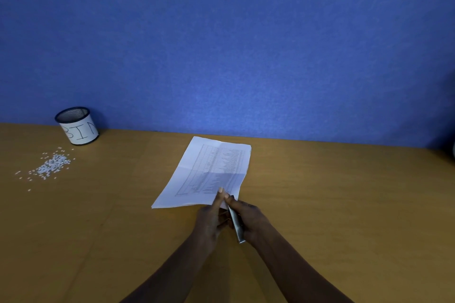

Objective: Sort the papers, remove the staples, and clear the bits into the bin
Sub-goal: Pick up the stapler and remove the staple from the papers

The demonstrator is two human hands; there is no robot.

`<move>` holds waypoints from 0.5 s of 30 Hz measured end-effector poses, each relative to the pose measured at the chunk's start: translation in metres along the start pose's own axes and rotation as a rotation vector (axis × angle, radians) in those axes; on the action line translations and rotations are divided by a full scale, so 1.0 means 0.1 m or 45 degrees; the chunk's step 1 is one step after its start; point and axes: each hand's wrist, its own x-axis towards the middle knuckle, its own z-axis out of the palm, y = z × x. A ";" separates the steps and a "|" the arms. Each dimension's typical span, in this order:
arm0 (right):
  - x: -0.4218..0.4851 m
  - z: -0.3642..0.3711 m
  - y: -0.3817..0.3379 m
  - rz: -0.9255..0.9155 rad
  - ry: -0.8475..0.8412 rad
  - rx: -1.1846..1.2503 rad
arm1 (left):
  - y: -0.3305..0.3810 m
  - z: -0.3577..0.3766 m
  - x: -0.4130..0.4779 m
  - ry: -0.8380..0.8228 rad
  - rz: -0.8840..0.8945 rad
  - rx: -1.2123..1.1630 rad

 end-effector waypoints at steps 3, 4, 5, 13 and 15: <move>-0.02 0.03 0.00 -0.013 -0.031 0.013 | 0.00 -0.02 0.00 0.029 -0.025 -0.043; -0.02 0.03 0.00 -0.013 -0.042 0.009 | 0.00 -0.03 0.00 0.036 -0.019 -0.023; -0.02 0.02 0.00 -0.013 -0.054 -0.008 | 0.00 -0.03 0.01 0.040 -0.011 -0.005; -0.09 -0.03 -0.06 -0.015 -0.142 -0.086 | 0.02 -0.06 0.05 0.085 0.013 0.037; -0.11 -0.03 -0.07 0.010 -0.145 -0.079 | 0.04 -0.05 0.04 0.099 0.025 0.038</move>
